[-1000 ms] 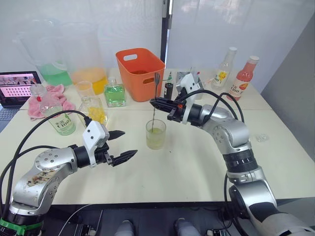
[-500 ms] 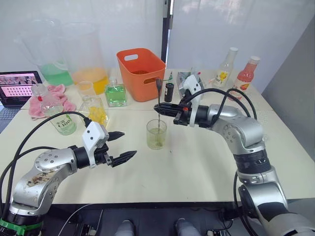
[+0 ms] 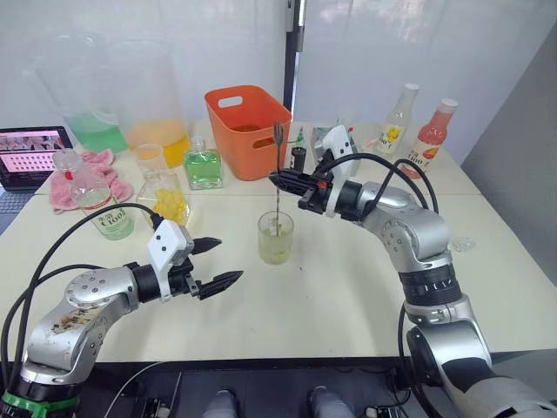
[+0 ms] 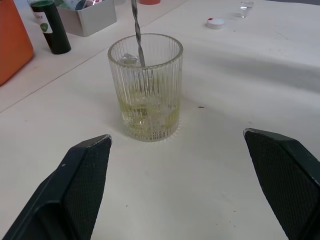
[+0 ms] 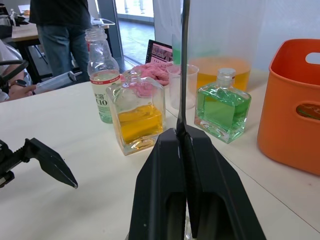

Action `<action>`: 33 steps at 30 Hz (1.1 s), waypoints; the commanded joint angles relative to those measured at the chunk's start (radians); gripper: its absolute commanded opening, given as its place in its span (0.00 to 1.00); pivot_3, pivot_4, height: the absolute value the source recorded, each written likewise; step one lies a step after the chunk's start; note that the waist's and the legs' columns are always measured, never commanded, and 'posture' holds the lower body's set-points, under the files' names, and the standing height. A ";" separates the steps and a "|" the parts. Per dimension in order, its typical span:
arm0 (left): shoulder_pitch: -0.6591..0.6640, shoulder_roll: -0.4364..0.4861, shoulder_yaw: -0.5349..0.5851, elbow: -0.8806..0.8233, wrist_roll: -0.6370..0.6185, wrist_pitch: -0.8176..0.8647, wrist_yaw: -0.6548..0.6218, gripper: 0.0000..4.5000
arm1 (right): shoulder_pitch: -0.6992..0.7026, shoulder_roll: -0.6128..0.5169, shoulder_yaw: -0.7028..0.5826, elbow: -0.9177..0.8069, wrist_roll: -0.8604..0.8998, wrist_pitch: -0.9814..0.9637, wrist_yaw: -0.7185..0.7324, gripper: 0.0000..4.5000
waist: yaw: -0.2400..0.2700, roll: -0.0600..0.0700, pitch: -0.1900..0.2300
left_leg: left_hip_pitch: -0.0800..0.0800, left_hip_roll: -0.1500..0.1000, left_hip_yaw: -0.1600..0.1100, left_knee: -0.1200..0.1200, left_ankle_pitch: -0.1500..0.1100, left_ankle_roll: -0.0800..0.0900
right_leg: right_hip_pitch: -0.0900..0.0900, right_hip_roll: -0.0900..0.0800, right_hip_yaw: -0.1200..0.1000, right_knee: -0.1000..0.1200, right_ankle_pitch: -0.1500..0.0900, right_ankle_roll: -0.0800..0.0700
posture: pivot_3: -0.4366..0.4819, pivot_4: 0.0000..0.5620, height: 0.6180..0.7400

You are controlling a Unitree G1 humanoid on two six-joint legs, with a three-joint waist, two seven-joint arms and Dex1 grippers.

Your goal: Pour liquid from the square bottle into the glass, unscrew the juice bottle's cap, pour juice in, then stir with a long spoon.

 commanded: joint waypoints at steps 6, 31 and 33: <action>0.008 -0.005 0.008 -0.021 0.006 -0.029 0.013 0.99 | -0.023 0.019 0.015 -0.043 0.023 0.011 0.040 0.00 | -0.002 0.000 0.000 | 0.000 0.000 0.000 0.000 0.000 0.000 | 0.000 0.000 0.000 0.000 0.000 0.000 | 0.48 0.27 0.88; -0.022 -0.017 -0.016 0.004 0.034 -0.039 0.007 0.99 | -0.055 0.019 0.021 0.034 -0.046 -0.089 0.043 0.00 | 0.001 0.000 0.000 | 0.002 0.000 0.000 0.000 0.000 0.000 | 0.002 0.000 0.000 0.000 -0.002 0.002 | 0.48 0.27 0.88; -0.018 -0.017 -0.015 0.002 0.033 -0.040 0.006 0.99 | -0.048 0.033 0.025 0.011 -0.028 -0.070 0.056 0.00 | 0.001 0.000 0.000 | 0.002 0.000 0.000 0.000 0.000 0.000 | 0.002 0.000 0.000 0.000 -0.001 0.001 | 0.48 0.27 0.88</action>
